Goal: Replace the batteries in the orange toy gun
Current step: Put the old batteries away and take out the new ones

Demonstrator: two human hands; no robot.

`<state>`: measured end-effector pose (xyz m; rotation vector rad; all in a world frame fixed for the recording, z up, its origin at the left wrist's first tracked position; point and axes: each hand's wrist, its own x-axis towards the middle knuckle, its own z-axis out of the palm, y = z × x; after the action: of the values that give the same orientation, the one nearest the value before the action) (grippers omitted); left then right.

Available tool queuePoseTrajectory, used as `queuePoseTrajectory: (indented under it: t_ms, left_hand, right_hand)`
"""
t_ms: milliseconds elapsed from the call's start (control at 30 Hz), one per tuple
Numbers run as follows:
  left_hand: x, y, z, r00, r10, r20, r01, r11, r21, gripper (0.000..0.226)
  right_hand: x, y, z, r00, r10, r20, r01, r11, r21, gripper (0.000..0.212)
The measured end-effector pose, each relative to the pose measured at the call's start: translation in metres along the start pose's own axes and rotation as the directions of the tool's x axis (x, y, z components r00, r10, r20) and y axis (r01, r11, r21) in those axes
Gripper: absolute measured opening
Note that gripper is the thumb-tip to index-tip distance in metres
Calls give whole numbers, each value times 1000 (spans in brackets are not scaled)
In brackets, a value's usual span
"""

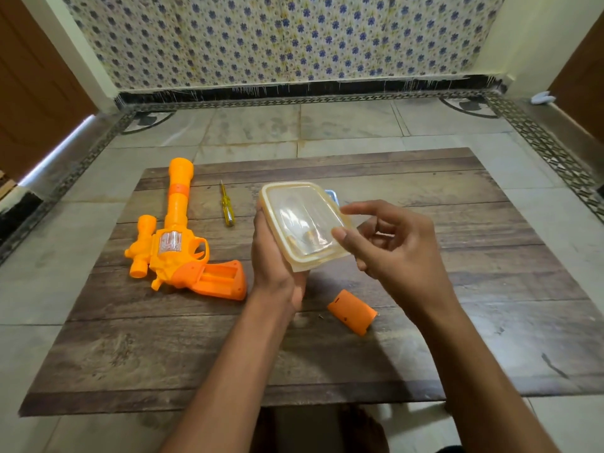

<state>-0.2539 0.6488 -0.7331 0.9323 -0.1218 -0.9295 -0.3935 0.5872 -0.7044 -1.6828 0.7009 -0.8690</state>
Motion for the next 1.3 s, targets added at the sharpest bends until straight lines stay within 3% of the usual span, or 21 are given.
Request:
queuePoseTrajectory:
  t_ms: [100,167,233,367,433,567,700,800,1033,1167,1300]
  left_hand:
    - [2,3,-3,999,-2,-46,2,1000,-13,60]
    - [1,4,-5,998,-18,-57,19,1000,10,63]
    - [1,3,-7,998,-46,-41,47,999,25,66]
    - [1,2,-6,992,-112,50,112,994,-12,71]
    - [0,2,-6,986,-137,91,140,990,-29,76]
    - [4,-1,-8,971,-182,152,197,976,-90,76]
    - [11,-6,-12,978,-170,119,181,980,-87,95]
    - [12,-4,-12,984,-142,105,147,988,-41,83]
    - [1,-5,-3,992,-62,111,50,993,105,86]
    - [2,-8,-3,993,-94,76,78,978,195,66]
    - [4,-12,-5,975,-176,139,145,967,208,66]
  right_hand:
    - [-6,10,4,963,-260,69,267,891,-366,44]
    - [-7,15,6,931,-343,128,360,798,-483,48]
    - [-7,15,8,886,-432,170,452,723,-522,42]
    - [-8,13,18,714,-650,259,666,517,-537,28]
    - [-10,12,24,662,-698,274,709,464,-530,22]
    - [-12,10,35,641,-746,179,706,483,-518,24]
    - [-14,12,43,637,-762,117,688,493,-533,24]
    - [-15,14,46,657,-752,58,668,544,-508,21]
    - [-15,3,48,662,-714,-227,577,679,-453,15]
    - [-4,1,38,651,-698,-300,508,693,-511,12]
    - [10,2,21,621,-696,-360,435,689,-580,12]
